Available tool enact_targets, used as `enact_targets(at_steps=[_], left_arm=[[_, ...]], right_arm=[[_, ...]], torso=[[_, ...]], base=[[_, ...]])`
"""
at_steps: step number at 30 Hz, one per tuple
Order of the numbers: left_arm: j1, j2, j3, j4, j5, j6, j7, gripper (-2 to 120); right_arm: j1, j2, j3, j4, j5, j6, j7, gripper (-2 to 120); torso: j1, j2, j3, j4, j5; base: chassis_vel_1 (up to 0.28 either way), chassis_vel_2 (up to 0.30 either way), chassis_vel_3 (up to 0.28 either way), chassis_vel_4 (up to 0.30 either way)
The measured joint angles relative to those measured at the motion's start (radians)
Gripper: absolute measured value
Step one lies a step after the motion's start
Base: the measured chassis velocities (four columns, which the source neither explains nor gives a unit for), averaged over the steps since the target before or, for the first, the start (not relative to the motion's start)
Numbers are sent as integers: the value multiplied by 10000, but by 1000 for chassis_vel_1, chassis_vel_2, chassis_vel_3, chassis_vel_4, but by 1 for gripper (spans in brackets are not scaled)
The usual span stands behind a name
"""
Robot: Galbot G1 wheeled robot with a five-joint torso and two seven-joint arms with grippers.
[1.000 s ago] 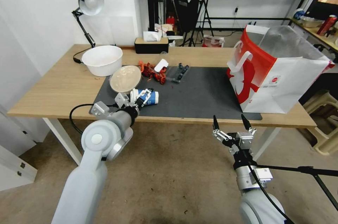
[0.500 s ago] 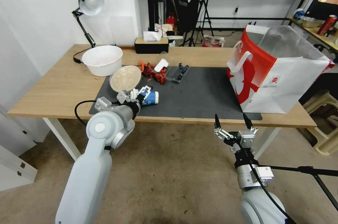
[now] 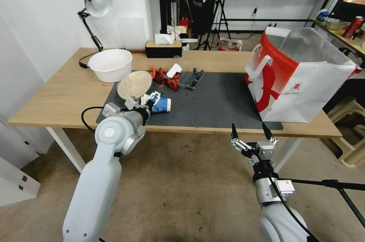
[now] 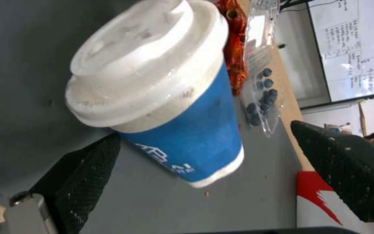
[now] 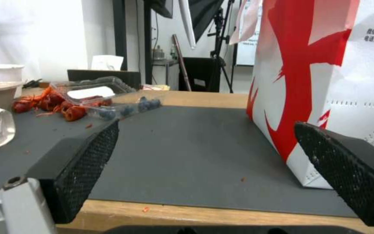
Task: Pick up the trash from the table and place it into the takeout bag.
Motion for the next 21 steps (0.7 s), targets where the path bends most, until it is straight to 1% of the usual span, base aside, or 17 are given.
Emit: enact_targets(at_steps=[5, 11, 12, 13, 15, 16, 18, 19, 21], left_arm=[[-180, 39, 9, 210, 23, -33, -78, 97], [-329, 97, 56, 442, 95, -41, -131, 93], [-368, 109, 83, 503, 126, -44, -152, 87], [-368, 109, 83, 503, 126, -44, -152, 87], [-412, 124, 118, 597, 174, -50, -183, 81], [-412, 124, 118, 597, 174, -50, -183, 81], [-467, 127, 164, 715, 226, -51, -198, 69], [-467, 127, 164, 715, 226, -51, -198, 69], [-498, 128, 197, 781, 245, -52, -215, 59]], right_arm=[[0, 14, -2, -17, -11, 0, 4, 100], [2, 38, -24, -40, -43, 0, 4, 100], [4, 42, -29, -45, -49, 0, 5, 100], [4, 42, -29, -45, -49, 0, 5, 100], [6, 51, -44, -53, -62, 0, 5, 100], [6, 51, -44, -53, -62, 0, 5, 100], [6, 69, -63, -69, -88, 0, 5, 100], [6, 69, -63, -69, -88, 0, 5, 100], [-2, 77, -68, -78, -106, 3, 6, 100]], torso=[[0, 1, 0, 0, 0], [0, 1, 0, 0, 1], [0, 1, 0, 0, 0], [0, 1, 0, 0, 0], [0, 2, 0, 0, 0], [0, 2, 0, 0, 0], [0, 1, 0, -1, 1], [0, 1, 0, -1, 1], [0, 1, 0, 0, 0]], base=[[0, 0, 0, 0], [0, 0, 0, 0], [0, 0, 0, 0], [0, 0, 0, 0], [0, 0, 0, 0], [0, 0, 0, 0], [0, 0, 0, 0], [0, 0, 0, 0], [0, 0, 0, 0]])
